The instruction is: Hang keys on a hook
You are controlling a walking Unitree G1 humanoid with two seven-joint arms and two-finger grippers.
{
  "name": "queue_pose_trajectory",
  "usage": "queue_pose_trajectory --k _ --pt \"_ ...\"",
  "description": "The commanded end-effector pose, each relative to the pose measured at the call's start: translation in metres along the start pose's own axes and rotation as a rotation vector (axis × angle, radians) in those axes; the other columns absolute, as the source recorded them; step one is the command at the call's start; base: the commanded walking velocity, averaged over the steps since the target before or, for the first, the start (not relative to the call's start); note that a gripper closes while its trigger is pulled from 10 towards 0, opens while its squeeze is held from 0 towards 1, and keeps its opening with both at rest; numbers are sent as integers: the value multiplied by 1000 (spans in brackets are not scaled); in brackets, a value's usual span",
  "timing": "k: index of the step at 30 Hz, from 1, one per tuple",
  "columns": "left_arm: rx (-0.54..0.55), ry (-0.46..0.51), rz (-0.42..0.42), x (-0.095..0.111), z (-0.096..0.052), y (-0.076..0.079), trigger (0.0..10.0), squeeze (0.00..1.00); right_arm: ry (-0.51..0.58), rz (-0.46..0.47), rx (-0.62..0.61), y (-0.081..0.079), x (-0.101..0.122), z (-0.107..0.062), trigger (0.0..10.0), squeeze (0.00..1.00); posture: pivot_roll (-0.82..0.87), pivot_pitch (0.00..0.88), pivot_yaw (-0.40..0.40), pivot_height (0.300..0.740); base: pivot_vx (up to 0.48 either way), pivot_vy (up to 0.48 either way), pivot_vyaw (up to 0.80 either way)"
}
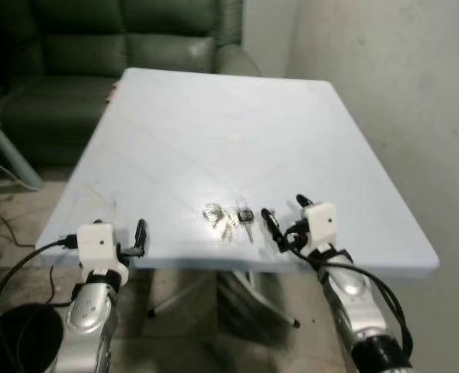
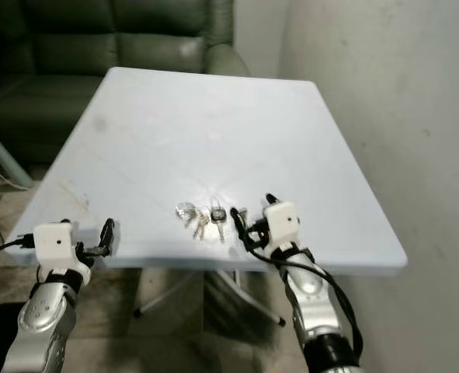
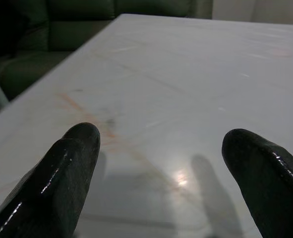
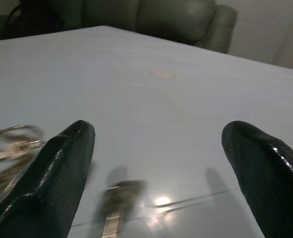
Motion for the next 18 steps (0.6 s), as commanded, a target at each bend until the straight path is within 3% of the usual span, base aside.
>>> queue_pose_trajectory --k 1,10,13,18 --pt "-28 -7 7 0 0 9 10000 0 -12 19 -44 12 -2 -6 10000 0 -5 35 -46 740 0 0 0" --pt "-57 27 36 5 -1 13 10000 0 -59 5 -22 17 -4 -3 10000 0 -4 52 -50 740 0 0 0" --pt "-98 44 33 9 -1 19 10000 0 -55 -19 -29 24 1 0 10000 0 -1 57 -51 740 0 0 0" --pt "-191 72 85 11 -9 35 10000 0 -72 -57 42 22 6 5 10000 0 1 63 -54 740 0 0 0"
Point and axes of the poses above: a point about 5 cm out from each wrist's last joint towards the gripper, its own z axis pointing out of the wrist towards the gripper, its own x axis along the axis of the wrist's last joint, y = z × x, the point moved 1 cm from there along z, pointing out of the wrist towards the gripper, and after that the axes turned 7 degrees about z, right-handed, at the moved point
